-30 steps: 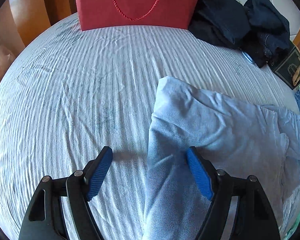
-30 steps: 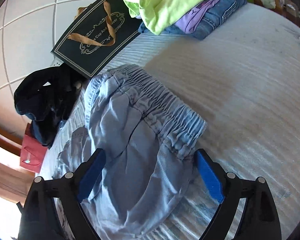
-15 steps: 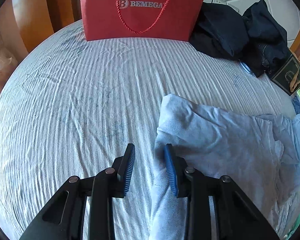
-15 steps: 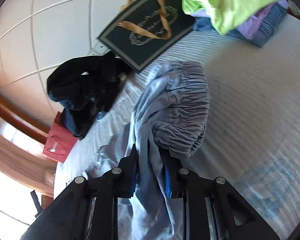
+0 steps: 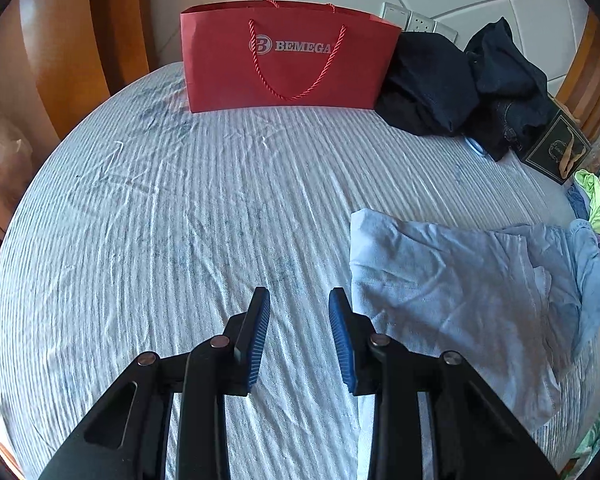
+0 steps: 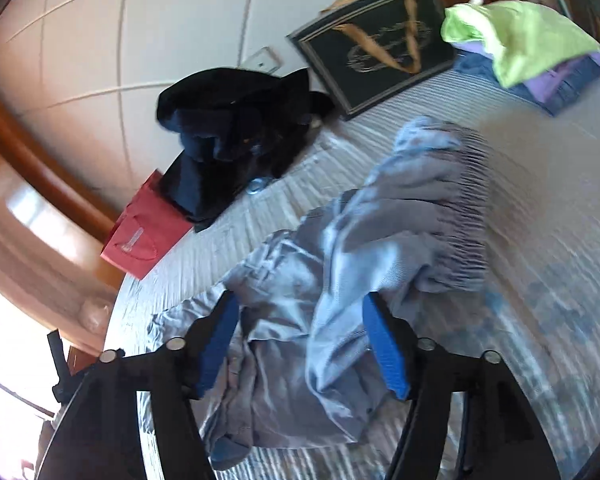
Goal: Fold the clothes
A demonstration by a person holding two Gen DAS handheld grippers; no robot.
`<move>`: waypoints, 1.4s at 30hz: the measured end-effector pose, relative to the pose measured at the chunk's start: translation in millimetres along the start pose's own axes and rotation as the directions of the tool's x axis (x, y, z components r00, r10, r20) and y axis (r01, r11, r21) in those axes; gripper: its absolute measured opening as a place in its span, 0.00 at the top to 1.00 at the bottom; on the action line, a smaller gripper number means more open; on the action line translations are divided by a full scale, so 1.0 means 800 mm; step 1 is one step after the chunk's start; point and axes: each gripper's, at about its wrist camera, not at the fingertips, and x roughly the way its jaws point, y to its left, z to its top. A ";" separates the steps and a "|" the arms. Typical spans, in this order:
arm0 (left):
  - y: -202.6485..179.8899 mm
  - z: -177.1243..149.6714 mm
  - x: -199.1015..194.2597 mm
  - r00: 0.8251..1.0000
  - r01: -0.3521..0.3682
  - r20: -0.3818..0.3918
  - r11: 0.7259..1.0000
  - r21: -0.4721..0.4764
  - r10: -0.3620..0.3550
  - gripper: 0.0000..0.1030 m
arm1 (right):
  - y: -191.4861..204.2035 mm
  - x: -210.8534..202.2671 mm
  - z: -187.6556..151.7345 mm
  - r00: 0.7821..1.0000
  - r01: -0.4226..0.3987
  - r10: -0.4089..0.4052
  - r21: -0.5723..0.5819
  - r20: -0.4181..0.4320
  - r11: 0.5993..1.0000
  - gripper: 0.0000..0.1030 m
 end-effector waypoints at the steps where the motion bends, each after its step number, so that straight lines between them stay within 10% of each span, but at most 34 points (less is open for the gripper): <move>1: -0.001 -0.002 0.005 1.000 0.001 -0.011 1.000 0.002 -0.001 0.70 | -0.017 -0.002 0.001 1.000 -0.006 0.006 0.050 -0.001 0.999 0.28; 4: -0.006 -0.008 0.019 0.999 0.007 -0.043 1.000 0.003 -0.007 0.70 | -0.058 0.002 0.008 0.998 -0.052 0.057 0.202 -0.015 0.978 0.06; 13: -0.024 -0.022 0.038 0.996 0.007 -0.091 1.000 0.025 -0.005 0.70 | -0.082 0.057 0.035 0.997 -0.029 0.048 0.329 -0.052 0.944 0.22; 26: -0.024 -0.026 0.045 0.995 0.021 -0.099 1.000 0.014 -0.020 0.70 | -0.093 0.045 0.038 0.996 0.085 -0.082 0.381 -0.024 0.921 0.18; 37: -0.020 -0.028 0.047 0.995 0.030 -0.101 1.000 0.007 -0.029 0.68 | -0.092 0.086 0.039 0.994 0.057 -0.015 0.410 -0.105 0.910 0.17; 38: -0.020 -0.028 0.047 0.994 0.031 -0.101 1.000 0.007 -0.030 0.68 | -0.085 0.093 0.043 0.992 0.092 -0.052 0.365 -0.118 0.926 0.20; 40: -0.020 -0.029 0.047 0.994 0.033 -0.104 0.999 0.008 -0.032 0.67 | -0.055 0.103 0.055 0.971 0.223 -0.204 0.157 -0.129 0.962 0.59; 42: -0.020 -0.030 0.048 0.994 0.034 -0.105 0.999 0.012 -0.033 0.67 | -0.022 0.110 0.060 0.943 0.310 -0.315 -0.059 -0.111 0.949 0.66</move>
